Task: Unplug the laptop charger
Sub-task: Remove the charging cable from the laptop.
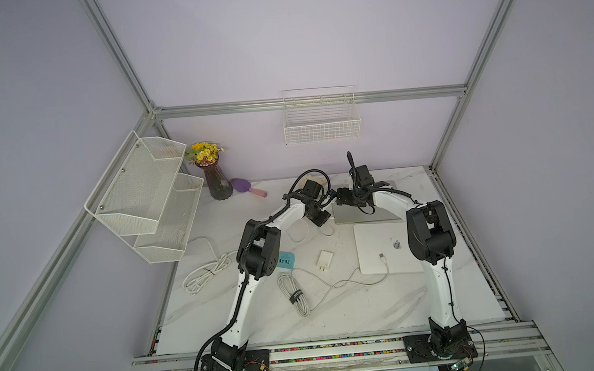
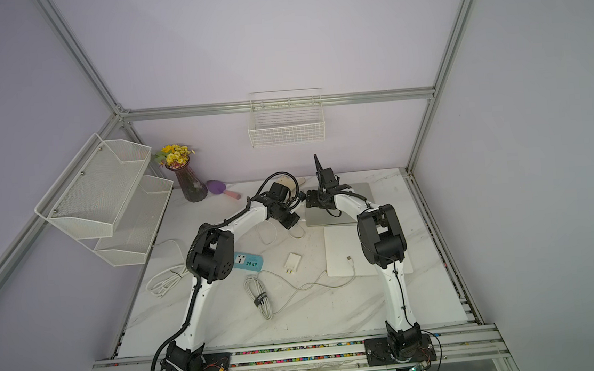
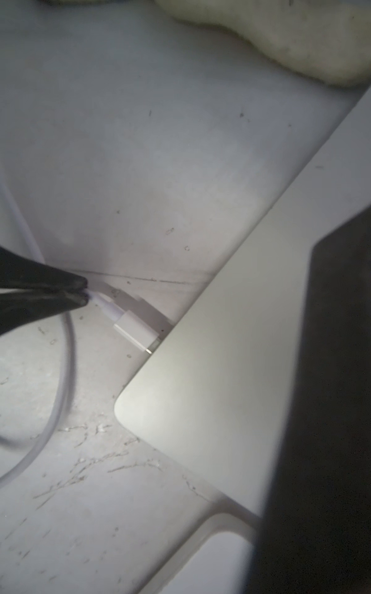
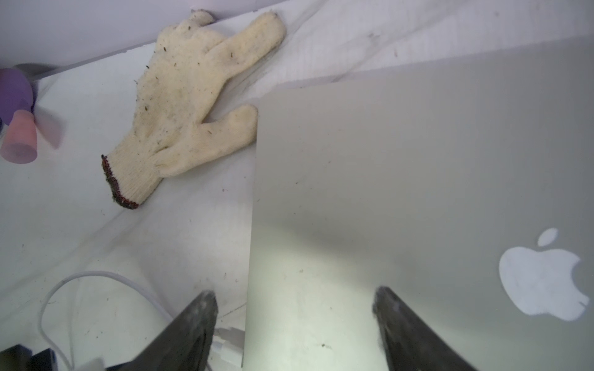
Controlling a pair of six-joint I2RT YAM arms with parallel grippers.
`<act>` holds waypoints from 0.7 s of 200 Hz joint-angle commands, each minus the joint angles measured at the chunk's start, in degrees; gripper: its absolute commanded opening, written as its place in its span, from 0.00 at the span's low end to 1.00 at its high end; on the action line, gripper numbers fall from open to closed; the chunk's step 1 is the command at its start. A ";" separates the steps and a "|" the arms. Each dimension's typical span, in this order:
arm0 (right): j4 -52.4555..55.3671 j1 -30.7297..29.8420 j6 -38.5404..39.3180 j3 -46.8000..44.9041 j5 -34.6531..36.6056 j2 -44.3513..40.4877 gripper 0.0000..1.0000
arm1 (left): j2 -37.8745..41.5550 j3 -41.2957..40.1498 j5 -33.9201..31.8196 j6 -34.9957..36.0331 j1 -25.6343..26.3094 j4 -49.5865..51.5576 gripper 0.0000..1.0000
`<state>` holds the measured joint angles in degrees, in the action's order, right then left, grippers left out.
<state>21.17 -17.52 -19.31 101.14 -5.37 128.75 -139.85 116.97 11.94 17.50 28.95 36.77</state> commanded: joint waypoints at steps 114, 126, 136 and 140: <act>-2.66 -0.84 -1.04 -9.17 1.63 -3.53 0.81 | 8.78 -10.44 -0.35 7.79 1.46 -7.45 0.00; -3.47 -0.50 -1.18 -10.27 1.53 -5.37 0.81 | 9.47 -10.58 -3.12 8.18 1.33 -6.28 0.00; -3.86 -0.31 -1.24 -11.19 1.91 -6.95 0.81 | 10.19 -11.28 -4.31 8.42 0.97 -5.60 0.00; -4.10 -0.21 -1.23 -11.40 1.94 -7.54 0.81 | 10.40 -11.55 -4.39 8.63 0.86 -5.18 0.00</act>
<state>17.10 -18.15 -18.74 92.07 -1.50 125.40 -134.08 106.04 10.83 23.22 29.65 29.06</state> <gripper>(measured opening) 0.809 0.047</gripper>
